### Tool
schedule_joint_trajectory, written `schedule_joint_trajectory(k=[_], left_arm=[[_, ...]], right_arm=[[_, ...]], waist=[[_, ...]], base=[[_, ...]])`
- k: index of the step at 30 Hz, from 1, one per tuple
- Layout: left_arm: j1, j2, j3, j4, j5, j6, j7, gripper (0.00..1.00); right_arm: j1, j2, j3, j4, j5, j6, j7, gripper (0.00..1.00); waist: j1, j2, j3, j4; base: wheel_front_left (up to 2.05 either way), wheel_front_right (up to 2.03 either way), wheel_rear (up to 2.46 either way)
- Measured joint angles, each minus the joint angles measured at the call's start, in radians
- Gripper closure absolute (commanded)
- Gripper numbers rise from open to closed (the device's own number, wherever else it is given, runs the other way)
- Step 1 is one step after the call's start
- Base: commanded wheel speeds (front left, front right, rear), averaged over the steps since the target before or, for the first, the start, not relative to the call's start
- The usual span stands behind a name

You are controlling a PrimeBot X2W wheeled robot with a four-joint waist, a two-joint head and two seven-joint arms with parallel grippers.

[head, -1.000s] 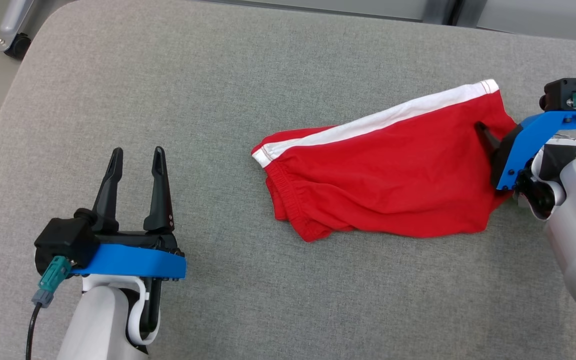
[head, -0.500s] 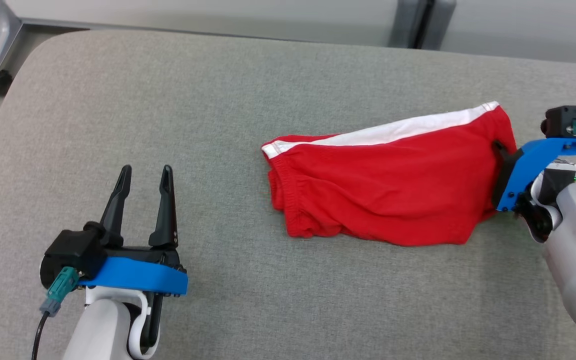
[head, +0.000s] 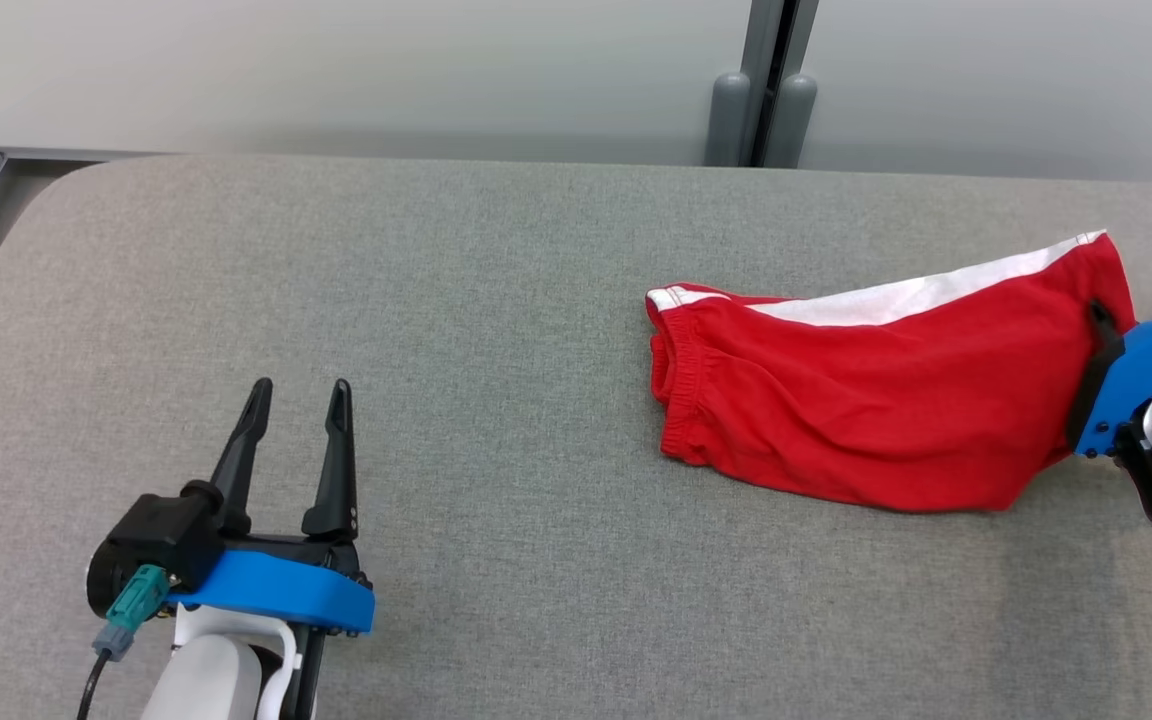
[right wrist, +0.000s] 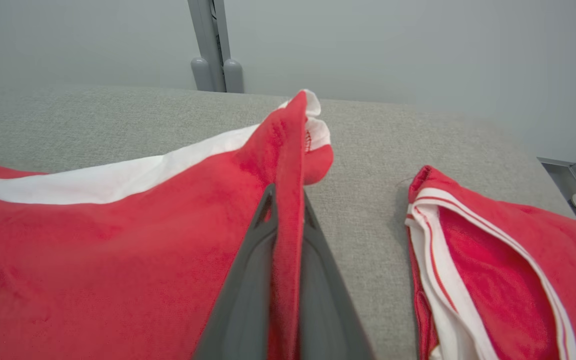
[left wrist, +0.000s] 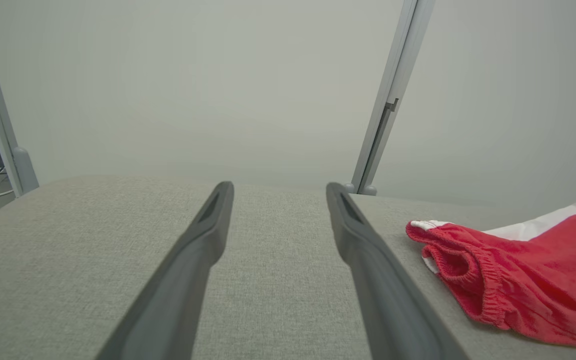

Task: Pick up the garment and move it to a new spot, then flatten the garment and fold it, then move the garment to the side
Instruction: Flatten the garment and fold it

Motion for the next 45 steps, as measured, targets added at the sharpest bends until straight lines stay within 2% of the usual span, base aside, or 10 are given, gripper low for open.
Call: schedule_joint_trajectory(k=[5,15,18,27,28,29,30,38,40,45], left_arm=[[0.008,0.0,-0.014,0.006,-0.005,-0.003,0.0,0.0],[0.003,0.002,-0.042,0.007,-0.014,-0.003,0.0,0.0],[-0.004,0.0,-0.049,0.006,-0.016,-0.003,0.0,0.0],[-0.022,-0.003,-0.074,0.015,-0.029,-0.003,0.0,0.0],[-0.026,-0.004,-0.076,0.016,-0.032,-0.003,0.0,0.0],[-0.028,-0.004,-0.076,0.016,-0.032,-0.003,0.0,0.0],[-0.028,-0.004,-0.076,0.017,-0.032,-0.003,0.0,0.0],[-0.023,-0.006,-0.058,0.022,-0.033,-0.003,0.0,0.0],[-0.016,-0.005,-0.05,0.021,-0.031,-0.003,0.0,0.0],[-0.003,-0.003,-0.043,0.028,-0.031,-0.003,0.0,0.0]], right_arm=[[-0.02,0.035,-0.012,0.007,-0.055,0.0,0.002,1.0],[-0.067,0.248,0.025,-0.041,-0.12,0.0,0.087,1.0],[-0.065,0.292,0.041,-0.049,-0.125,0.0,0.122,1.0],[-0.012,0.323,0.083,-0.092,-0.063,0.0,0.194,1.0],[-0.002,0.322,0.1,-0.114,-0.038,0.0,0.204,0.63],[0.007,0.323,0.117,-0.137,-0.012,0.0,0.211,0.44],[0.016,0.323,0.131,-0.156,0.006,0.0,0.216,0.0],[0.047,0.326,0.183,-0.357,0.205,0.0,0.234,0.0],[0.046,0.325,0.173,-0.41,0.218,0.0,0.22,0.0],[0.066,0.217,0.112,-0.474,0.175,0.0,0.23,0.0]], waist=[[0.0,0.0,-0.023,-0.004],[0.0,0.0,-0.024,0.022],[0.0,0.0,-0.019,0.041],[0.0,0.0,-0.002,0.099],[0.0,0.0,-0.001,0.104],[0.0,0.0,0.0,0.107],[0.0,0.0,0.001,0.109],[0.0,0.0,-0.006,0.088],[0.0001,0.0,-0.013,0.077],[0.0,0.0,-0.038,0.049]], base=[[0.0,0.0,0.0],[0.0,0.0,0.0],[0.0,0.0,0.0],[0.0,0.0,0.0],[0.0,0.0,0.0],[0.0,0.0,0.0],[0.0,0.0,0.0],[0.0,0.0,0.0],[0.0,0.0,0.0],[0.0,0.0,0.0]])
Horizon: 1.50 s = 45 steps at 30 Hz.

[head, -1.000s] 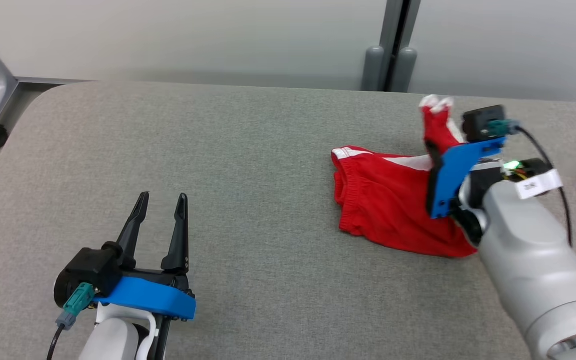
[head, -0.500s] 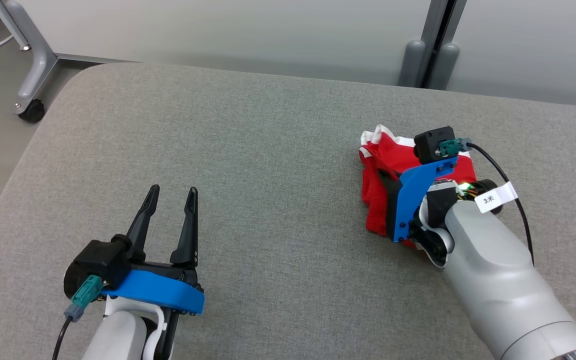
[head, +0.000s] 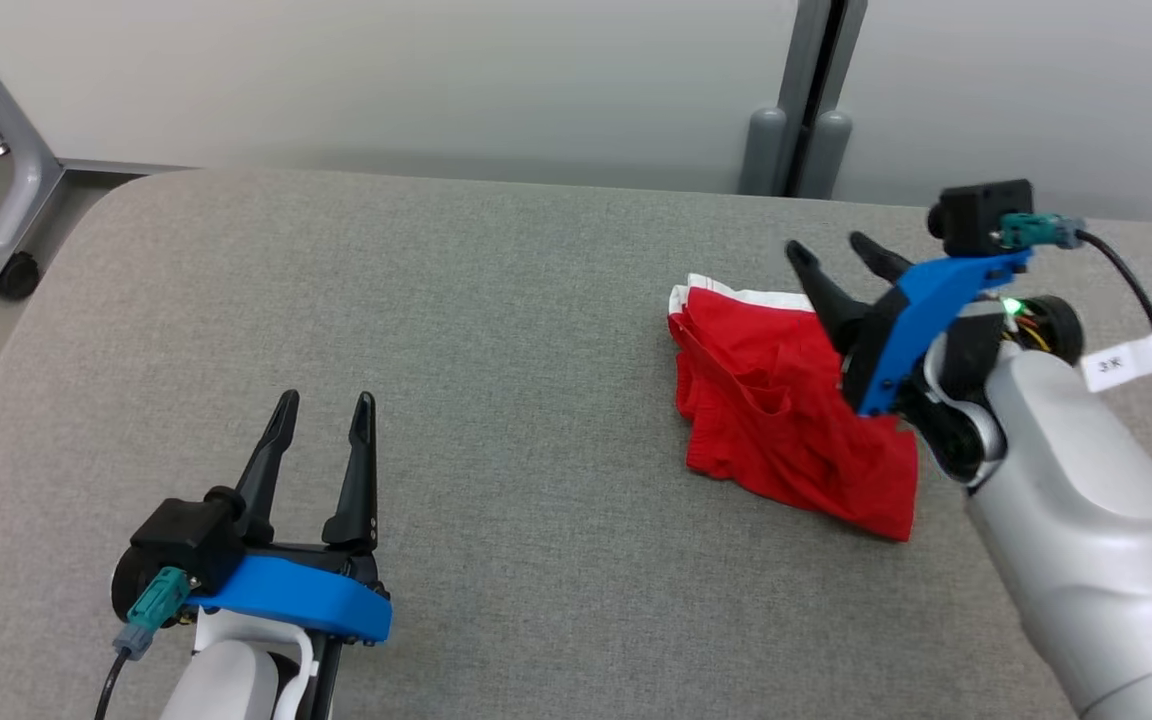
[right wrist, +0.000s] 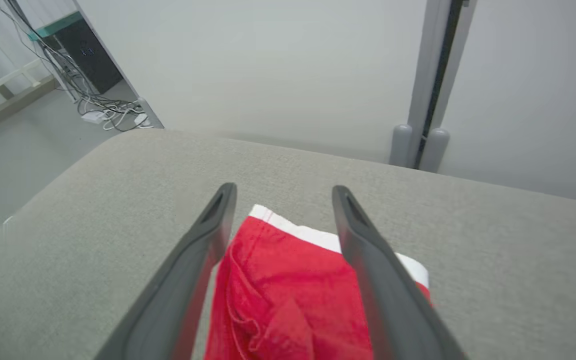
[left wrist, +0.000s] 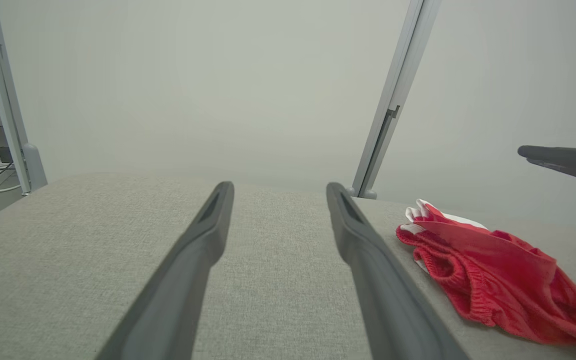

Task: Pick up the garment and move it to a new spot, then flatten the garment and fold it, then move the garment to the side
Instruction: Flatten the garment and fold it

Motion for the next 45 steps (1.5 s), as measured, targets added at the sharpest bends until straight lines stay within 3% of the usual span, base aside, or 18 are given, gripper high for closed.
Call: schedule_joint_trajectory(k=[6,14,15,16,17,18,26,36,40,41,42,45], left_arm=[[0.006,0.01,0.001,0.032,-0.003,0.0,0.0,0.0],[-0.018,0.032,0.004,0.09,0.0,0.0,0.0,0.0],[-0.022,0.033,0.005,0.093,0.0,0.0,0.0,0.0],[-0.026,0.034,0.006,0.097,0.003,0.0,0.0,0.0],[-0.027,0.035,0.007,0.1,0.009,0.0,0.0,0.0],[-0.027,0.036,0.007,0.105,0.012,0.0,0.0,0.0],[-0.032,0.033,0.015,0.115,0.033,0.0,0.0,0.0],[-0.031,0.016,0.031,0.11,0.032,0.0,0.0,0.0],[-0.029,0.015,0.039,0.108,0.032,0.0,0.0,0.0],[-0.026,0.015,0.043,0.105,0.032,0.0,0.0,0.0],[-0.023,0.015,0.047,0.104,0.032,0.0,0.0,0.0],[-0.012,0.015,0.066,0.095,0.033,0.0,0.0,0.0]], right_arm=[[0.092,-0.072,-0.076,0.0,-0.092,0.0,0.033,0.0],[0.171,-0.058,-0.077,0.029,-0.244,0.0,0.02,0.0],[0.174,-0.05,-0.069,0.029,-0.259,0.0,0.014,0.1],[0.175,-0.041,-0.064,0.033,-0.278,0.0,0.01,0.53],[0.177,-0.035,-0.051,0.035,-0.299,0.0,0.006,0.85],[0.179,-0.027,-0.038,0.037,-0.312,0.0,0.004,1.0],[0.211,0.061,0.105,0.016,-0.299,0.0,0.018,1.0],[0.296,0.089,0.412,-0.187,-0.028,0.0,0.115,1.0],[0.297,0.069,0.4,-0.276,0.039,0.0,0.062,1.0],[0.297,0.056,0.375,-0.293,0.046,0.0,0.036,0.76],[0.299,0.044,0.344,-0.309,0.048,0.0,0.01,0.0],[0.324,0.011,0.244,-0.369,0.027,0.0,-0.078,0.0]], waist=[[0.0,0.0,-0.02,-0.031],[0.0,0.0,-0.016,-0.044],[0.0,0.0,-0.015,-0.044],[0.0,0.0,-0.014,-0.043],[0.0,0.0,-0.013,-0.042],[0.0,0.0,-0.012,-0.041],[0.0,0.0,-0.011,-0.035],[0.0,0.0,-0.01,-0.046],[0.0,0.0,-0.018,-0.054],[0.0,0.0,-0.022,-0.057],[0.0,0.0,-0.025,-0.06],[0.0,0.0001,-0.035,-0.072]], base=[[0.0,0.0,0.0],[0.0,0.0,0.0],[0.0,0.0,0.0],[0.0,0.0,0.0],[0.0,0.0,0.0],[0.0,0.0,0.0],[0.0,0.0,0.0],[0.0,0.0,0.0],[0.0,0.0,0.0],[0.0,0.0,0.0],[0.0,0.0,0.0],[0.0,0.0,0.0]])
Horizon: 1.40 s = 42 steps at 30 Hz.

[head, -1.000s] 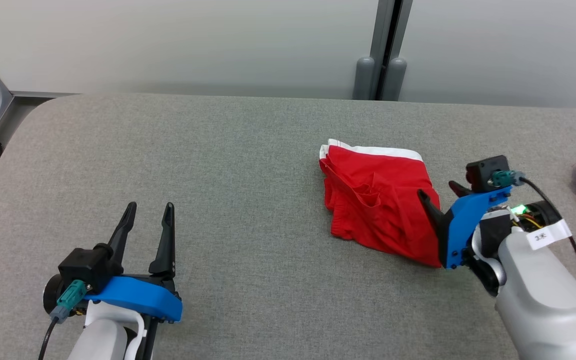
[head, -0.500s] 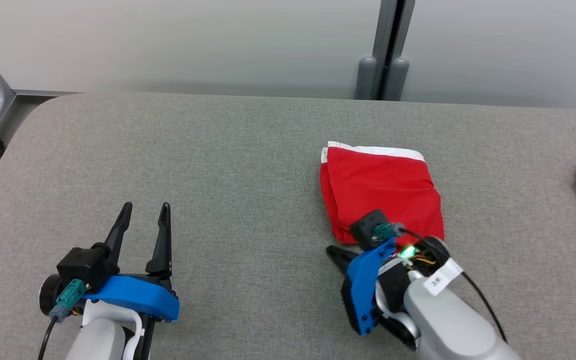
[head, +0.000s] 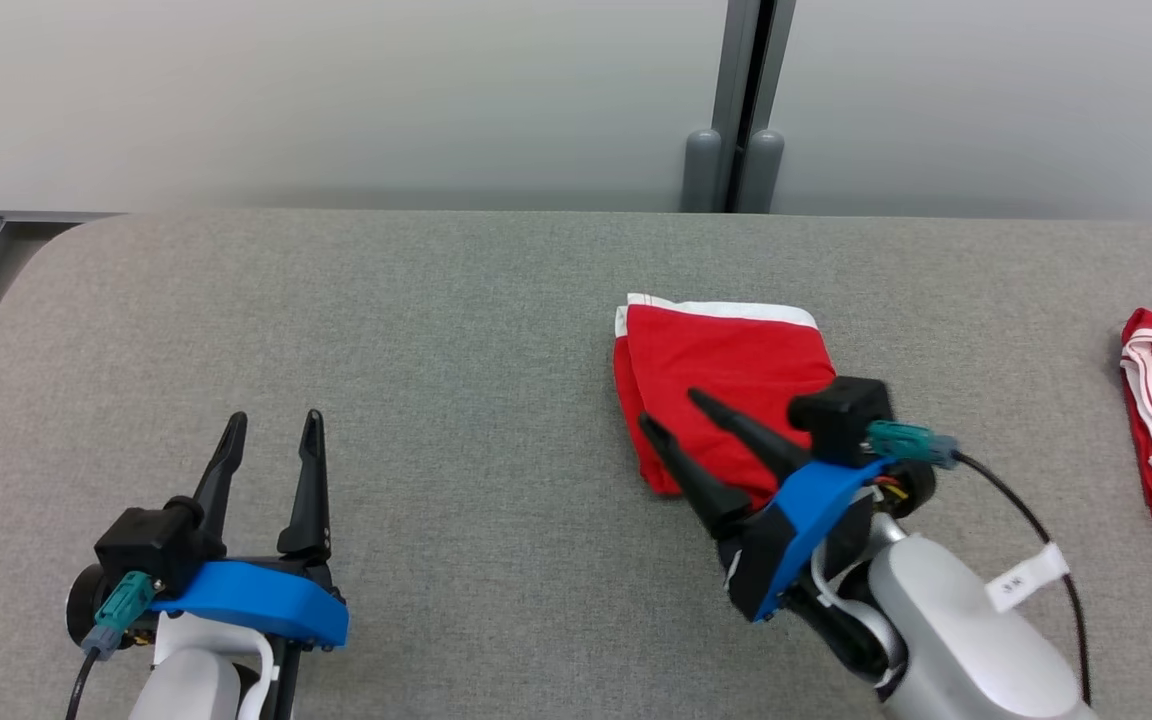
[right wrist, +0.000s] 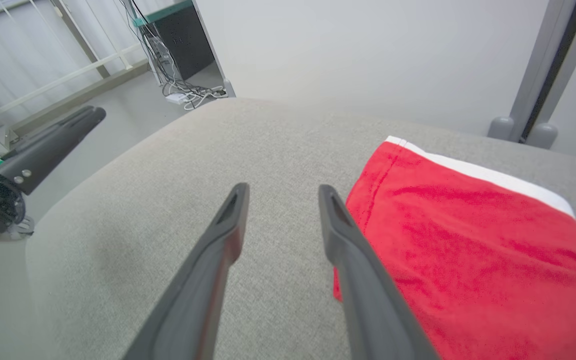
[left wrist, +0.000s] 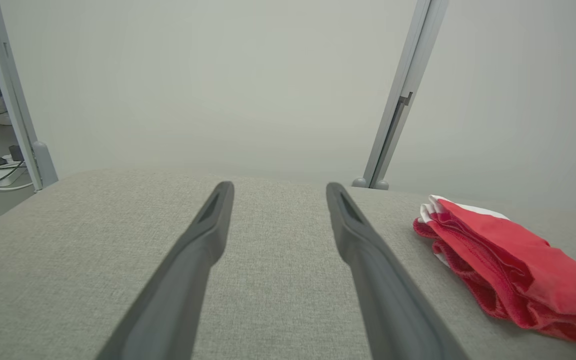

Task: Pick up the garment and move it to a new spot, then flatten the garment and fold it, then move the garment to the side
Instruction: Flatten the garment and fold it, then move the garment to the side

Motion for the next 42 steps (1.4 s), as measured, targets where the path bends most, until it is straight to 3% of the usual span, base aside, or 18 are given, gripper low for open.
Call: schedule_joint_trajectory(k=[7,12,16,23,35,42], left_arm=[[0.041,-0.002,0.041,-0.02,0.007,0.0,0.0,0.0],[0.067,-0.001,0.066,-0.032,0.012,0.0,0.0,0.0],[0.075,-0.001,0.08,-0.035,0.016,0.0,0.0,0.0],[0.089,0.002,0.093,-0.02,0.018,0.0,0.0,0.0],[0.091,0.008,0.096,0.051,0.018,0.001,0.0,0.0],[0.089,0.007,0.096,0.078,0.018,0.007,0.0,0.0]], right_arm=[[0.132,-0.039,-0.277,-0.139,-0.13,0.0,-0.093,0.0],[0.238,-0.013,-0.474,-0.231,-0.216,0.0,-0.077,0.0],[0.3,0.02,-0.565,-0.286,-0.277,0.0,-0.094,0.0],[0.372,0.049,-0.61,-0.274,-0.325,0.0,-0.116,0.0],[0.386,0.054,-0.575,-0.191,-0.383,0.0,-0.213,0.0],[0.386,0.063,-0.583,-0.123,-0.392,0.0,-0.209,0.0]], waist=[[0.0,0.0,-0.021,-0.039],[0.0,0.0,-0.034,-0.063],[0.0,0.0,-0.043,-0.073],[0.0,0.0,-0.074,-0.084],[0.0,0.0,-0.108,-0.11],[0.0,0.0,-0.118,-0.117]], base=[[0.0,0.0,0.0],[0.0,0.0,0.0],[0.0,0.0,0.0],[0.0,0.0,0.0],[0.0,0.0,0.0],[0.0,0.0,0.0]])
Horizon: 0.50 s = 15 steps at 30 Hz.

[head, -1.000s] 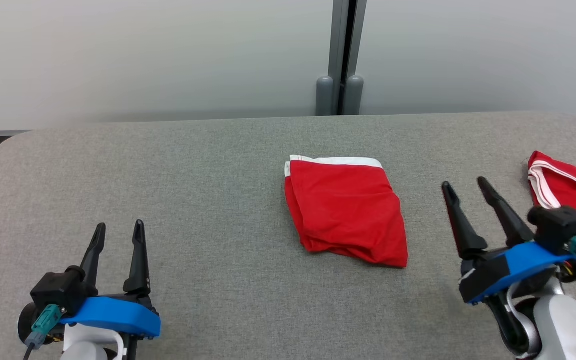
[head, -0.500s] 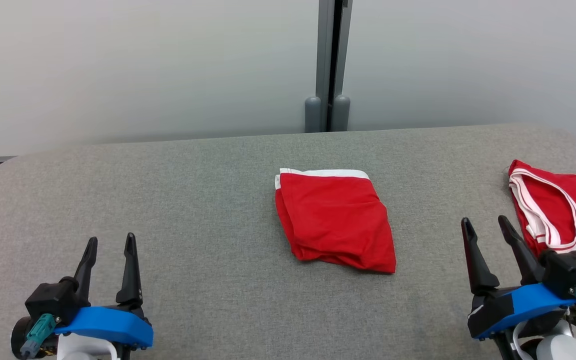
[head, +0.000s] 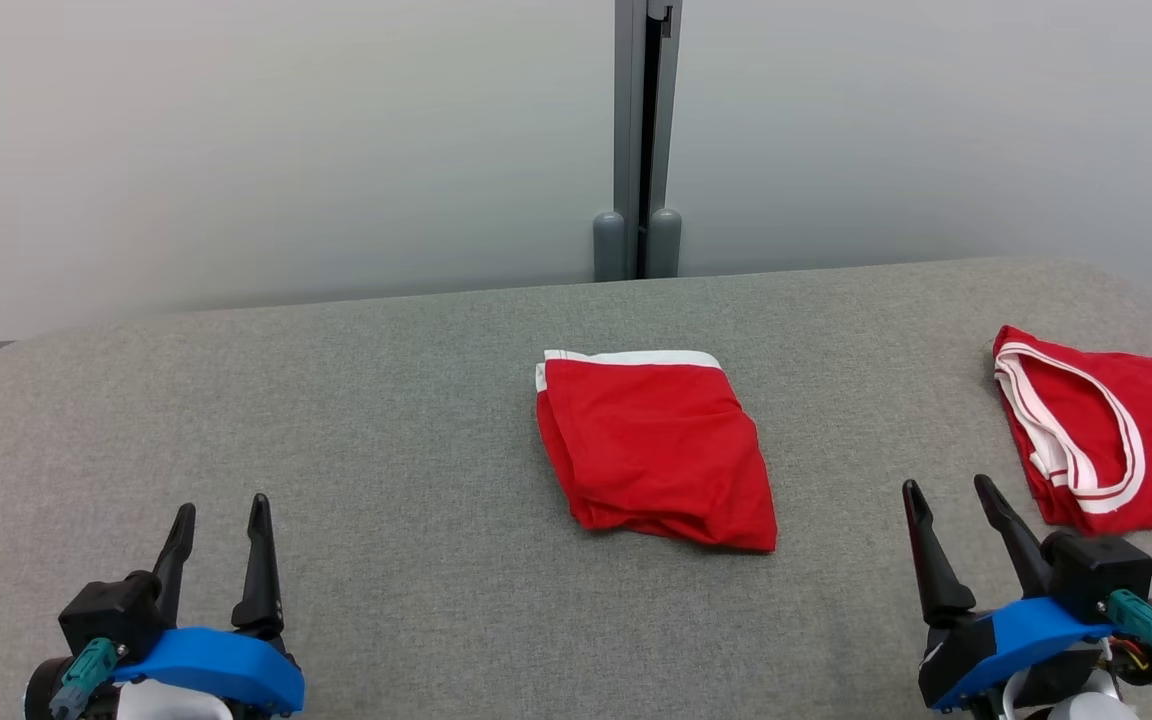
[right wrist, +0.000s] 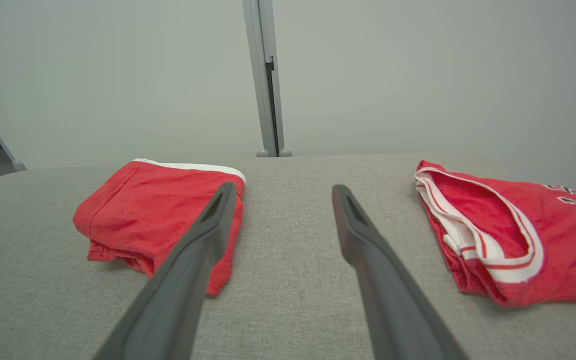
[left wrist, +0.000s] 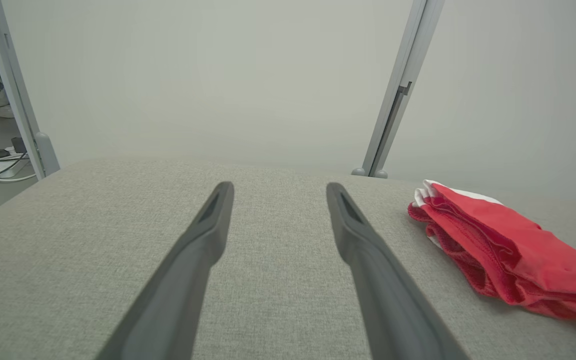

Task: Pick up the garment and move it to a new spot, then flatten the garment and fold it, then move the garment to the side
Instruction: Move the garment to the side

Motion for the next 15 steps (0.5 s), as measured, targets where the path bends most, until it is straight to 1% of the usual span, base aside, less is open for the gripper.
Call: schedule_joint_trajectory(k=[15], left_arm=[[-0.002,-0.006,-0.001,0.024,0.0,0.0,0.0,0.0]], right_arm=[[-0.001,0.01,0.001,0.03,-0.002,0.0,0.02,0.0]], waist=[[0.0001,0.0,-0.008,0.011]], base=[[0.0,0.0,0.0]])
